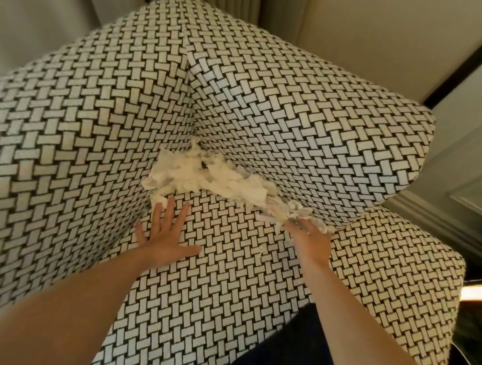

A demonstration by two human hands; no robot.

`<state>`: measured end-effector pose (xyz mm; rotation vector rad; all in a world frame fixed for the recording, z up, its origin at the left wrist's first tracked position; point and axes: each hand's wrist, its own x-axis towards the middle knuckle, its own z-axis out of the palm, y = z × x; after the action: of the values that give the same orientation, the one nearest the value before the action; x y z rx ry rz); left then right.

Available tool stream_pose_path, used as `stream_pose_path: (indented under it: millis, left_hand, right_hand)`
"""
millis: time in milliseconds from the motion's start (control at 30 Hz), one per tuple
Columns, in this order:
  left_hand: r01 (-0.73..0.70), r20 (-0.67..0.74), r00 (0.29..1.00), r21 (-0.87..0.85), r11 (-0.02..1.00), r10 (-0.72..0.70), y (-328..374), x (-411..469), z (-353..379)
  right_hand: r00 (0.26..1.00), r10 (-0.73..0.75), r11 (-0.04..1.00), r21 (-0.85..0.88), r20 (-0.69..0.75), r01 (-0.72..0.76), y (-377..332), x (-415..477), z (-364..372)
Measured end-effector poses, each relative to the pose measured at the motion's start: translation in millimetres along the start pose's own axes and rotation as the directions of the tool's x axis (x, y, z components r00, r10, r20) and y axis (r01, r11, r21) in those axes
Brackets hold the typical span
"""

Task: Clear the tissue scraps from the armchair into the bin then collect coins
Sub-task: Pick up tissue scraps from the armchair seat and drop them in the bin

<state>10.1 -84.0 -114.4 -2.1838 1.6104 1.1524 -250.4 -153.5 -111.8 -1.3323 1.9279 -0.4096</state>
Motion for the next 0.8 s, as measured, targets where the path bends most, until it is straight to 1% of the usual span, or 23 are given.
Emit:
stream_pose_path:
  millis: [67,200,267,333,367,400,533,567,600,633,667,700,733,800]
  left_hand:
    - [0.002,-0.023,1.000,-0.019,1.000,-0.002,1.3,-0.4,2.1]
    - [-0.003,-0.048,0.999,-0.032,0.999,0.002,2.4,-1.1,3.6]
    - [-0.002,-0.056,0.998,-0.033,0.999,0.000,2.5,-1.9,3.6]
    - [0.001,-0.060,0.998,-0.027,1.000,-0.003,2.7,-2.9,3.5]
    - [0.002,-0.061,0.998,-0.028,1.000,-0.004,2.7,-2.6,3.5]
    - [0.002,-0.058,0.998,-0.032,0.999,-0.004,3.2,-2.7,3.6]
    - [0.002,-0.076,0.997,-0.029,1.000,-0.004,2.1,-1.5,5.0]
    - [0.003,-0.078,0.997,-0.027,1.000,-0.005,1.9,-1.4,5.2]
    - [0.000,-0.080,0.997,-0.026,1.000,-0.002,1.6,-1.3,5.3]
    - [-0.005,-0.085,0.996,-0.026,1.000,0.002,1.4,-1.3,5.6]
    - [-0.011,-0.092,0.996,-0.025,1.000,0.008,1.5,-1.4,6.4]
    - [-0.013,-0.102,0.995,-0.023,1.000,0.011,0.6,-1.7,6.6]
    - [-0.016,-0.108,0.994,-0.023,1.000,0.014,0.4,-2.2,6.8]
    - [-0.021,-0.118,0.993,-0.025,0.999,0.018,-0.3,-2.2,7.4]
  right_hand:
    - [1.000,-0.005,0.996,0.084,0.002,0.005,-3.9,-4.8,-1.1]
    - [0.998,-0.060,0.989,0.141,0.027,0.056,-12.1,-15.0,-5.6]
    - [0.997,-0.049,0.991,0.126,0.056,0.042,-13.4,-16.5,-14.0]
    - [0.995,-0.006,0.998,0.065,0.101,0.000,-15.4,-17.5,-22.8]
    - [0.994,0.016,0.998,0.063,0.104,-0.023,-16.0,-17.4,-25.6]
    - [0.996,0.031,0.997,0.070,0.084,-0.037,-14.7,-17.2,-27.0]
    - [0.991,0.105,0.981,0.172,-0.077,-0.091,-6.8,-13.5,-31.5]
    - [0.991,0.115,0.985,0.135,-0.071,-0.104,-4.6,-11.4,-32.3]
    - [0.994,0.103,0.994,0.033,-0.030,-0.102,-2.7,-8.5,-32.4]
    - [0.996,0.081,0.991,-0.111,0.040,-0.076,-1.5,-6.0,-30.8]
    - [0.992,0.060,0.969,-0.244,0.108,-0.032,-1.2,-4.0,-29.2]
    - [0.987,0.050,0.953,-0.304,0.154,-0.001,-2.2,-1.6,-24.8]
    - [0.981,0.054,0.952,-0.305,0.189,0.007,-3.3,0.5,-21.3]
    - [0.974,0.067,0.973,-0.228,0.215,-0.016,-7.0,-0.5,-16.2]
